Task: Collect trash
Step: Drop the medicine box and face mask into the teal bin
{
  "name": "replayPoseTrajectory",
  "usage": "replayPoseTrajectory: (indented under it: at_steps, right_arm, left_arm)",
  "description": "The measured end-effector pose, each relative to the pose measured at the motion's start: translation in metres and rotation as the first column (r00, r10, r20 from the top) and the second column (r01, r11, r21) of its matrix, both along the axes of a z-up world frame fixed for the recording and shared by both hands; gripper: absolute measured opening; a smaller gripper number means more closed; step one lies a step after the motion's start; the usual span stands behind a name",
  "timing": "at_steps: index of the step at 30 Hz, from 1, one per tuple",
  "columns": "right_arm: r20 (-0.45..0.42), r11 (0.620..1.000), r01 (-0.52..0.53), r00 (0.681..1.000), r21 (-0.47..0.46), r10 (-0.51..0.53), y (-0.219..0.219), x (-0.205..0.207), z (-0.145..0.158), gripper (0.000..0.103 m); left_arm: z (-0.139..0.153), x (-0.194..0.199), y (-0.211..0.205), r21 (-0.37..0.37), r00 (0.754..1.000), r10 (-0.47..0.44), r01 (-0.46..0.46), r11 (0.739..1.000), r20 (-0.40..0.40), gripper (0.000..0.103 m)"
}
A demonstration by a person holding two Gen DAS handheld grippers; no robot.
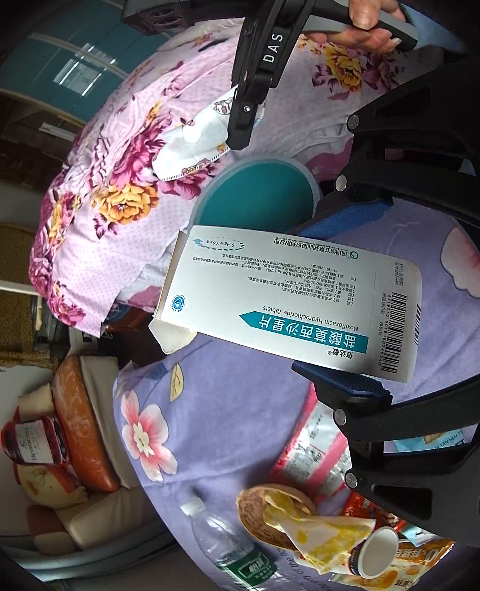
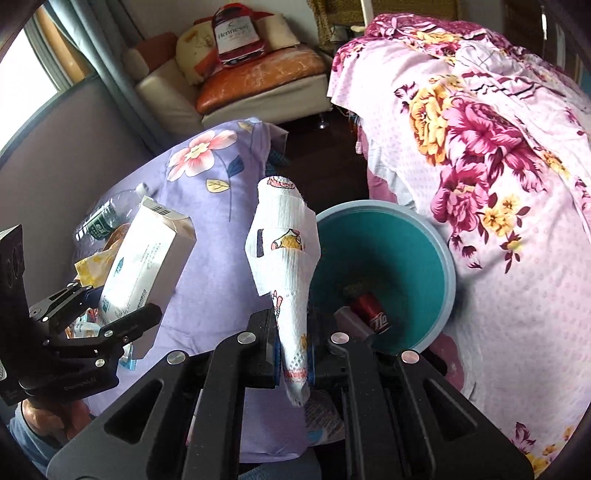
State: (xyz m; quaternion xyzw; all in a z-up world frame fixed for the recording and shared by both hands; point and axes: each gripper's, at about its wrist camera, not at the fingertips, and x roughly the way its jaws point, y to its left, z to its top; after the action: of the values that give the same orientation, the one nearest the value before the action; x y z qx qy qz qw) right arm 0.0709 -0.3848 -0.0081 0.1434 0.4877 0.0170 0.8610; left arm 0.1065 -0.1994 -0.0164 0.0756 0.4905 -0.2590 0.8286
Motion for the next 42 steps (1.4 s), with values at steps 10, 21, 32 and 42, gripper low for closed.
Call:
replayPoseTrajectory:
  at_steps: [10,21,32,42]
  right_arm:
    - [-0.018,0.998,0.056,0.998,0.017,-0.055,-0.051,0.003,-0.020,0.009]
    - [-0.052,0.994,0.101,0.994,0.038,-0.099,-0.083,0.007,-0.038,0.010]
    - [-0.067,0.995,0.093,0.994,0.037,-0.090,-0.081,0.015,-0.045,0.011]
    - [-0.094,0.997,0.078,0.993,0.028,-0.075,-0.065,0.023,-0.050,0.057]
  left_arm:
    - [-0.030,0.020,-0.069,0.047,0.995,-0.064,0.068,0.997,-0.077,0.066]
    - [-0.049,0.035,-0.106,0.075,0.989,-0.092,0.101,0.992,-0.116,0.073]
    - [-0.050,0.042,-0.088,0.085,0.994,-0.020,0.030,0.996,-0.107,0.089]
    - [-0.046,0.036,-0.059,0.066,0.993,0.017,-0.010,0.998,-0.113,0.089]
